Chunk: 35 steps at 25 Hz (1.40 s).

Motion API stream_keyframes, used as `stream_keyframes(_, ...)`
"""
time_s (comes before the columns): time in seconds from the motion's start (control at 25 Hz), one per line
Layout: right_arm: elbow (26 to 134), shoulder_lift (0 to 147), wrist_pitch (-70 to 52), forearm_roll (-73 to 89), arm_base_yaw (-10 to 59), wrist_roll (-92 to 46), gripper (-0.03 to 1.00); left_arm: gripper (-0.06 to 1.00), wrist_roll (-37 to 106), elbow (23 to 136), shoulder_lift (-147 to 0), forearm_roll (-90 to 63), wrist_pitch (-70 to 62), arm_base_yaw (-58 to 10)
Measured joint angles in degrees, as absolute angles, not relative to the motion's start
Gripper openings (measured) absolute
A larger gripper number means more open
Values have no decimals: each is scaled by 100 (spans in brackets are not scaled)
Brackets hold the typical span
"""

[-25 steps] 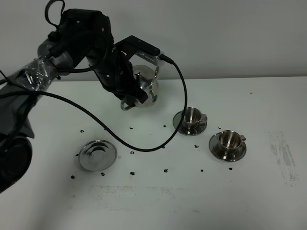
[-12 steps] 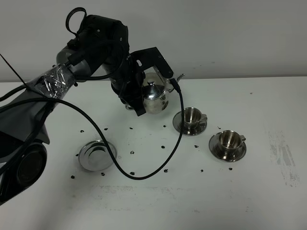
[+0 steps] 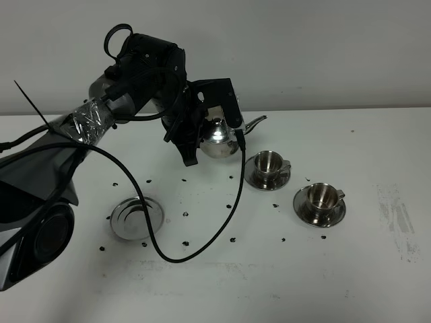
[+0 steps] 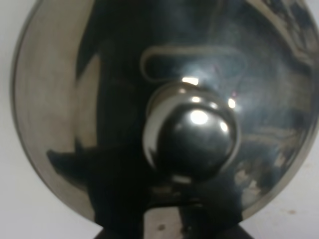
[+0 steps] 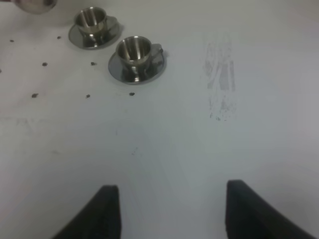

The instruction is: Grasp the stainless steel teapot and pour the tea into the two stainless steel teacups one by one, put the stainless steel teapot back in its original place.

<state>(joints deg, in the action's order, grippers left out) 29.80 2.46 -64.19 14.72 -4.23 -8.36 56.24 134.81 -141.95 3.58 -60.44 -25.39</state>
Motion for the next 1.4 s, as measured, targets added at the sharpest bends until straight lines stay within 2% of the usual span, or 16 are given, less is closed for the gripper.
stream_keyframes(1.4, 2980, 246, -6419, 1472, -423, -836, 47, 17, 7073, 13481, -14449, 1833, -5328, -2776)
